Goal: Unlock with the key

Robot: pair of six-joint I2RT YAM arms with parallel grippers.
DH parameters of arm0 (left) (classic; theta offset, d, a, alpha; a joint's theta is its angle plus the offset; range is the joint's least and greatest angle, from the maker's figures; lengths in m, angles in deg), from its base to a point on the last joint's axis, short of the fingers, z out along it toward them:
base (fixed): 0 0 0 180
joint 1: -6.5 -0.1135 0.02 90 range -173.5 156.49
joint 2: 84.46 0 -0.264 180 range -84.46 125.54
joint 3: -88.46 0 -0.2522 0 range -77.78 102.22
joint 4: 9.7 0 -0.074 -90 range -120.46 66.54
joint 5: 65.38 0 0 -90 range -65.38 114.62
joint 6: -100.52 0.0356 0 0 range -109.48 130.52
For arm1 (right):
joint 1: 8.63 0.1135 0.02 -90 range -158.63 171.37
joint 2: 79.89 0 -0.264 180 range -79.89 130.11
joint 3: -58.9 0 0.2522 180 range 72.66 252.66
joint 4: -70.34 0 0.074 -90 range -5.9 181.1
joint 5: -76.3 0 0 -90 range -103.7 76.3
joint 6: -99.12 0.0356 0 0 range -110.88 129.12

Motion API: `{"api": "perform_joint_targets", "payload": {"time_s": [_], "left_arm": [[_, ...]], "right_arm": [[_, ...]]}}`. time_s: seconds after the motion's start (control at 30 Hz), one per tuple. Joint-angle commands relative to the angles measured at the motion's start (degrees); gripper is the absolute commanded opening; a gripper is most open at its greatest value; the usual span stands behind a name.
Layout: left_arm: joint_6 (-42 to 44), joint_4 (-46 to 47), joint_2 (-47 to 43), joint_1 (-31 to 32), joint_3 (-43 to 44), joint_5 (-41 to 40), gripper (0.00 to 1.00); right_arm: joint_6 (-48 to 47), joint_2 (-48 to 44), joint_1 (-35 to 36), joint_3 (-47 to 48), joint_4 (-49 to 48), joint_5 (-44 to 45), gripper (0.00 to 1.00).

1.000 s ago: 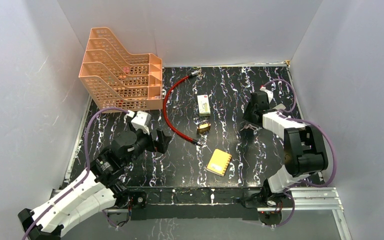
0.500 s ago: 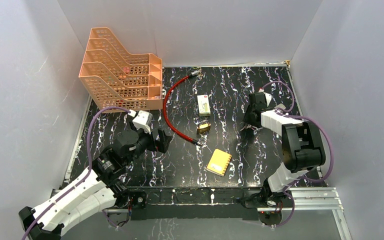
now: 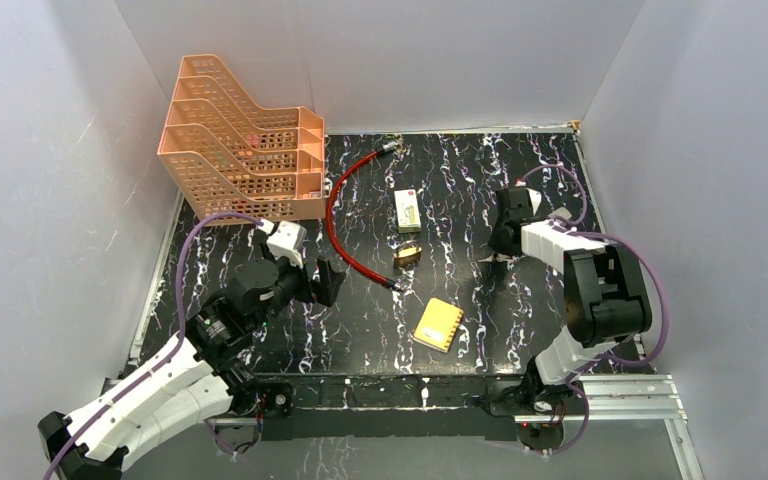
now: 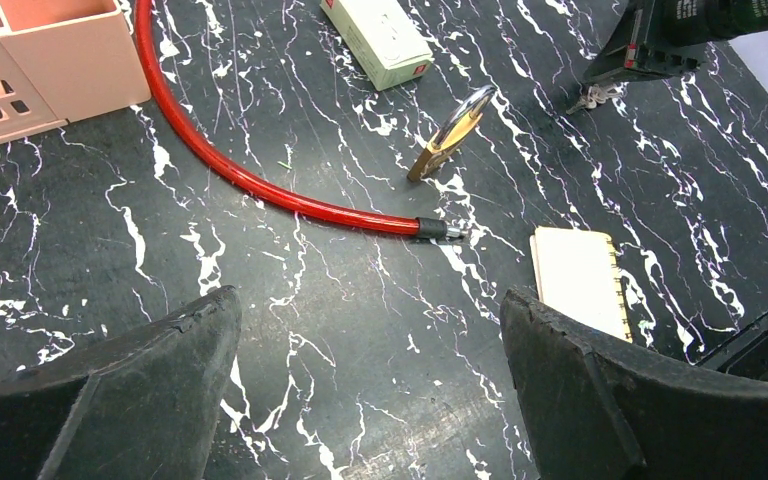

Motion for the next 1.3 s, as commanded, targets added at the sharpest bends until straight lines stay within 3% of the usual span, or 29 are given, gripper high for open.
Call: {"api": "perform_joint_targets", "payload": {"time_s": [0.0, 0.07, 0.33, 0.4, 0.43, 0.53, 0.83, 1.27], "left_arm": [[0.0, 1.1, -0.1, 0.2, 0.4, 0.4, 0.98], [-0.1, 1.0, -0.2, 0.2, 0.4, 0.5, 0.98], [-0.4, 0.9, -0.3, 0.2, 0.5, 0.8, 0.98], [-0.5, 0.8, -0.4, 0.2, 0.5, 1.1, 0.98], [-0.6, 0.7, -0.3, 0.2, 0.5, 1.2, 0.98], [-1.0, 0.7, -0.2, 0.2, 0.5, 1.4, 0.98], [-1.4, 0.6, 0.6, 0.2, 0.6, 2.2, 0.98], [-1.5, 0.5, 0.3, 0.2, 0.7, 2.6, 0.98]], "right_arm": [[0.9, -5.4, 0.5, 0.0, 1.9, -0.9, 0.04], [1.2, -7.5, 0.5, 0.5, 2.7, -1.4, 0.00], [0.0, -12.5, 0.5, 0.6, 2.8, -6.0, 0.01], [-1.2, -11.4, 0.5, 1.1, 4.0, -6.8, 0.27], [-1.3, -10.8, 0.5, 1.5, 5.2, -6.5, 0.36], [2.6, -10.6, 0.4, 0.8, 7.0, -4.5, 0.47], [24.6, -8.4, 0.4, 1.5, 13.1, 2.4, 0.47], [28.9, -2.0, 0.4, 5.5, 15.7, 4.1, 0.43]]}}
